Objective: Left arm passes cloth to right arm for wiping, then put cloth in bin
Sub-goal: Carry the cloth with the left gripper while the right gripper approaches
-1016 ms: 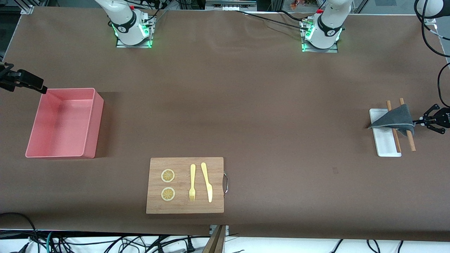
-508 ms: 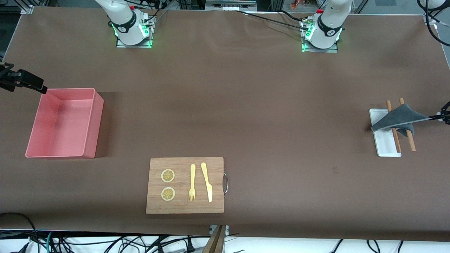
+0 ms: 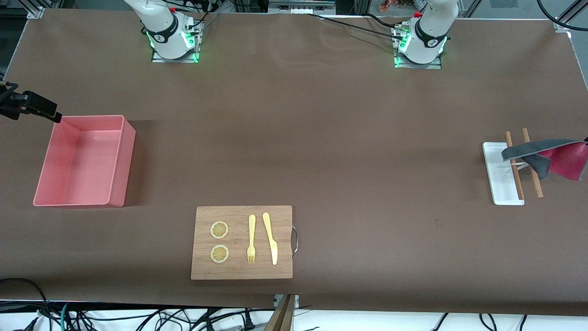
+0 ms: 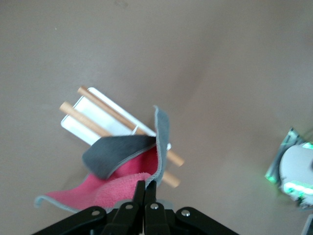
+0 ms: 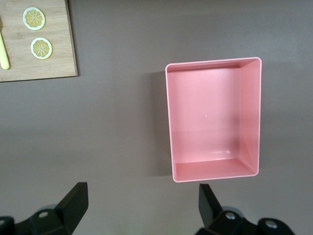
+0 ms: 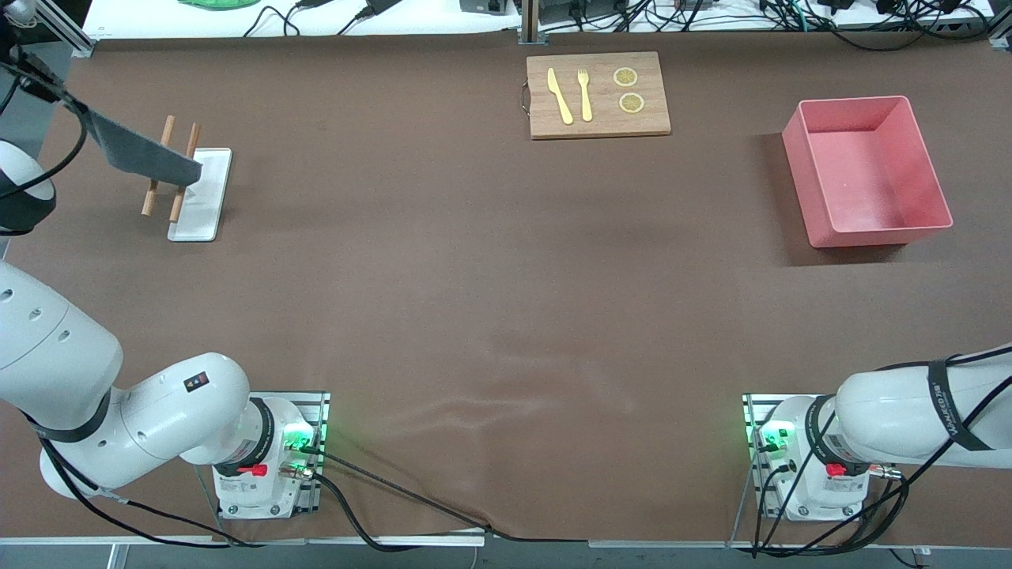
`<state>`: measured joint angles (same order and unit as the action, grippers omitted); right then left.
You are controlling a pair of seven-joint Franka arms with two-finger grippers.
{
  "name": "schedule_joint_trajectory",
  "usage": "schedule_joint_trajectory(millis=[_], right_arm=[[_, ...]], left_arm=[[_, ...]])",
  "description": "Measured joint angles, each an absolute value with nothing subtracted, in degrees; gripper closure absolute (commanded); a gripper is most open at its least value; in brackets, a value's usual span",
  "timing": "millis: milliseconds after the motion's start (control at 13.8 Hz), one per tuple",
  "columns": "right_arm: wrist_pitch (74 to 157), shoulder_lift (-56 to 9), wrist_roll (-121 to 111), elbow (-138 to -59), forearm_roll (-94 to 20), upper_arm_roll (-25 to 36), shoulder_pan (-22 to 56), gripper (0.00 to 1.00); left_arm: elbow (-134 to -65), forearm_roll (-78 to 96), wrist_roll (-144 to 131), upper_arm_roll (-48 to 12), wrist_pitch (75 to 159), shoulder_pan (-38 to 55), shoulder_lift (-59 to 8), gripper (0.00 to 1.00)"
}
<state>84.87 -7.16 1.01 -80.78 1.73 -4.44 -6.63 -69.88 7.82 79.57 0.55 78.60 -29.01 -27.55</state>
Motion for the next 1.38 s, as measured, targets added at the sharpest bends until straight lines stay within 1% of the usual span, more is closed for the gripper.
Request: schedule_joint_trajectory(millis=[218,435,726,943,1088,1233,1379], right_arm=[[84.9,-7.2,1.0,-80.8,1.6,-4.5,-6.6,0.0],[84.9,-8.3,1.0,-80.8,1.5,-4.6,-6.5,0.0],[84.9,-9.5,1.0,-80.8,1.5,-4.7,-6.4,0.0],[84.7,-10.7,1.0,-80.8,1.5,-4.8,-6.1,0.0],[84.8,-12.2,1.0,-80.9,1.5,-4.8,-5.8,0.0],[85.0,-13.6,1.2,-80.9,1.4,-5.0,-5.5,0.0],[86.7,-15.1,1.7,-80.8,1.2,-5.1,-4.2,0.0]], left_arm=[[-69.9,5.2,67.6,0.5,75.4,-23.1,-24.7,1.0],[-69.8,4.8,53.4,0.4,70.6,-14.9,-22.4,1.0],[-67.1,4.7,33.0,0.3,65.3,-3.1,-21.0,1.0],[-66.0,4.7,19.0,0.2,64.8,5.2,-20.9,1.0],[-66.0,5.6,13.8,0.2,64.8,9.1,-20.9,1.0],[-65.6,12.9,11.4,0.2,65.1,10.6,-20.9,1.0],[-63.9,23.0,9.2,0.3,66.6,11.1,-20.9,1.0]])
